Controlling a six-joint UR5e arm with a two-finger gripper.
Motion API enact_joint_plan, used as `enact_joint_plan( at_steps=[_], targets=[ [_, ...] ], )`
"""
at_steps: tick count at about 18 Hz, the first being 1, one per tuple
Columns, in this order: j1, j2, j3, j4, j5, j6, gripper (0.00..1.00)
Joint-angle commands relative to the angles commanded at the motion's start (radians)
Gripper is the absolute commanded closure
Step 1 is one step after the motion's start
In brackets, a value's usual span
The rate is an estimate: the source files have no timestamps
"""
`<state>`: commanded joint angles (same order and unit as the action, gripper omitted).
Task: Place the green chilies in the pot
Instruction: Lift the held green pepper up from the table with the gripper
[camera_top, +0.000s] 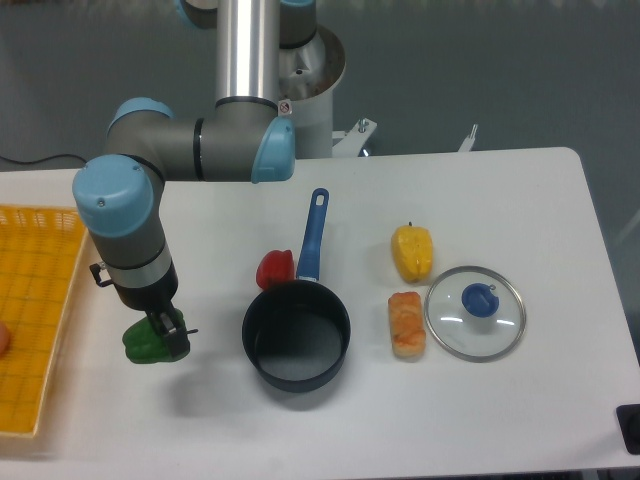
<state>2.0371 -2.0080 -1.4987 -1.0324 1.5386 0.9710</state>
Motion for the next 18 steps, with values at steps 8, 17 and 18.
enact_joint_plan(
  at_steps=[8,17,18],
  targets=[
    [0.0,0.0,0.003,-0.034,0.0,0.002,0.42],
    [0.002,-0.003,-0.002,-0.035,0.018,0.002,0.41],
    [0.005,-0.003,-0.002,-0.035,0.018,0.003,0.41]
  ],
)
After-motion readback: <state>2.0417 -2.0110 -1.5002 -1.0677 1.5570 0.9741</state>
